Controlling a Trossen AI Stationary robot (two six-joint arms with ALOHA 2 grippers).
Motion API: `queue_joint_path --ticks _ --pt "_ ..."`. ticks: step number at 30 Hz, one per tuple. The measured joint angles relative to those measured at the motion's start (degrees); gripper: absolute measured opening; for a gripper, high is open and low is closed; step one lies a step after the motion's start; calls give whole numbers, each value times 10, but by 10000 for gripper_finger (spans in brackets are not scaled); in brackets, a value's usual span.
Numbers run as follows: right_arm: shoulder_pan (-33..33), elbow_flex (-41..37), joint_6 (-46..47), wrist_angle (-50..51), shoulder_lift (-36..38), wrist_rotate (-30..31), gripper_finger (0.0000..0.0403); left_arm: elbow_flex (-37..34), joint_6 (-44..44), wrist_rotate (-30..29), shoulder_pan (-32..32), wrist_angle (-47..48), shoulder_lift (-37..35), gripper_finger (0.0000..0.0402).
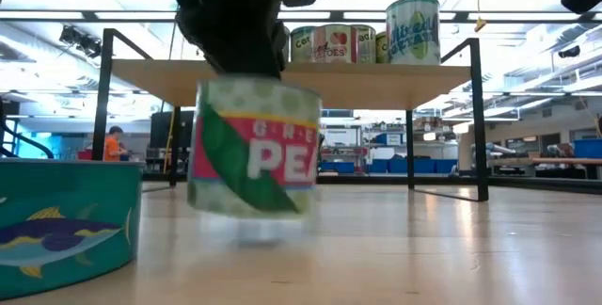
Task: Pick and place cans onto a shelf
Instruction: Put the canned green peas on the shelf
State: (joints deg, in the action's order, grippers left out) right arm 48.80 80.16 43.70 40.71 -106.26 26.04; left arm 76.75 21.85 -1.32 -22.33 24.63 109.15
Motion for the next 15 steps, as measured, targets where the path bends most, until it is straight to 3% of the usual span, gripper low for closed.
queue_joint_path --ticks 10,15 --pt "0 0 26 29 10 3 365 1 15 30 31 13 -81 2" --pt "0 0 37 54 34 49 365 1 46 32 48 53 -138 2"
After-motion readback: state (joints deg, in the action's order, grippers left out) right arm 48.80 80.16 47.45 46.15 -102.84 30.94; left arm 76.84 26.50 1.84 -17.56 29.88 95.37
